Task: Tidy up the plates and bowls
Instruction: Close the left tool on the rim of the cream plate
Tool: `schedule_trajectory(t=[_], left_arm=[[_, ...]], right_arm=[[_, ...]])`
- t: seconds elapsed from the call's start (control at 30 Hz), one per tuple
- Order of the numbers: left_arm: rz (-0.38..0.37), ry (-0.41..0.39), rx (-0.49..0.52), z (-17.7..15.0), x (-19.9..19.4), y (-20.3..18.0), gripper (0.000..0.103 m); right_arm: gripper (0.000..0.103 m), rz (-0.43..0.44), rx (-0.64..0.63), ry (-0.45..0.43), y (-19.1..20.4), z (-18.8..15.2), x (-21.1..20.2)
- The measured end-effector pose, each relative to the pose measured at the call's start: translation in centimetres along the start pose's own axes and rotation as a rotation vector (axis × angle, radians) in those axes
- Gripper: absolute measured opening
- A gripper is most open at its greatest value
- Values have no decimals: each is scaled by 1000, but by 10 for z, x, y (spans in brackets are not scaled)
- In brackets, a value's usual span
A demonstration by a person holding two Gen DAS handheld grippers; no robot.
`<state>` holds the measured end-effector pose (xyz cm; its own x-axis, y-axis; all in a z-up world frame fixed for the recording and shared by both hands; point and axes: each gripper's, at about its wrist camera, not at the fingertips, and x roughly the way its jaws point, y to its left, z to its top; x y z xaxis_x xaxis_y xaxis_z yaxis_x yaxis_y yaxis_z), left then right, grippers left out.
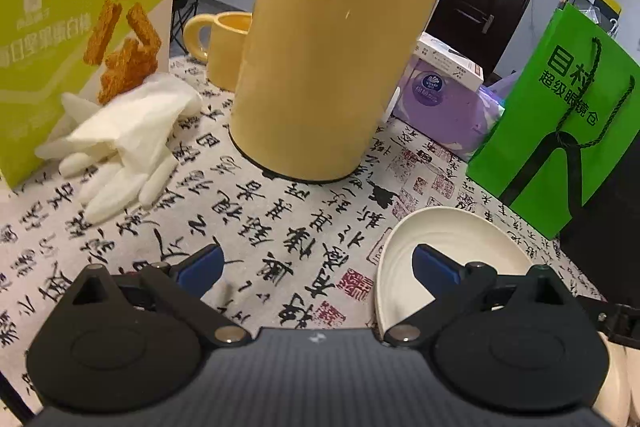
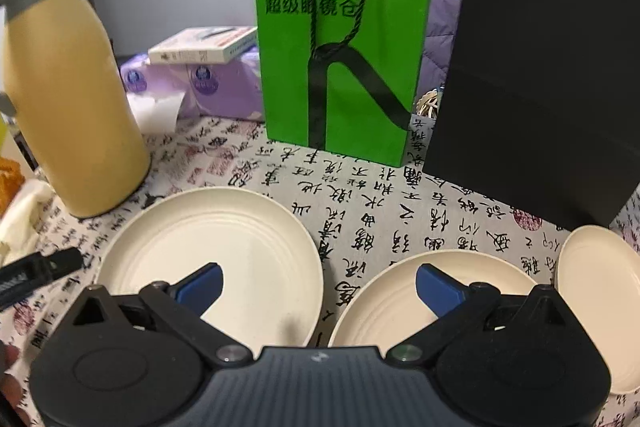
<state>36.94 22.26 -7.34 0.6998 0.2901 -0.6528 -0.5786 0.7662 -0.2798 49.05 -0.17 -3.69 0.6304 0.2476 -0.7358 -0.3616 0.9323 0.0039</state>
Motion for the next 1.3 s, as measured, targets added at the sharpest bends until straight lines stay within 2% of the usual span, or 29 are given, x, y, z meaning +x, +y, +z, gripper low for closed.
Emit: schedule_trajectory(t=[0.03,0.13,0.23,0.33,0.4,0.57,0.67,0.77,0.9,1.03,1.1,1.23,1.3], left_arm=[[1,2,8,-1,1,-1,103],[-13,31,17,-3,7,-2,100],[-38,61,15,-4,13,-2,94],[-42,68,9,-6,15,-2,87],[-46,70,19,-6,15,-3,81],[-57,72,53,-9,15,-8,69],[-66,82,64,-10,17,-10,58],[-82,103,78,-11,20,-12,45],[-97,127,77,-14,24,-12,35],[-98,119,92,-16,25,-15,32],[-113,125,98,-17,26,-16,24],[-126,125,114,-18,26,-20,18],[-134,124,120,-19,25,-21,12]], right_arm=[[102,-11,-6,11,2,0,4],[92,-27,-25,45,5,0,16],[90,-43,-38,58,7,-2,25],[79,-43,-51,62,10,-1,29],[74,-47,-61,62,11,1,30],[53,-48,-86,61,16,3,35],[50,-45,-92,89,16,3,42],[39,-52,-88,120,16,4,49],[27,-57,-91,144,15,2,56],[26,-37,-91,149,15,0,58],[23,-24,-91,149,16,0,59],[20,-14,-100,142,19,-2,58],[19,-13,-103,139,19,-3,57]])
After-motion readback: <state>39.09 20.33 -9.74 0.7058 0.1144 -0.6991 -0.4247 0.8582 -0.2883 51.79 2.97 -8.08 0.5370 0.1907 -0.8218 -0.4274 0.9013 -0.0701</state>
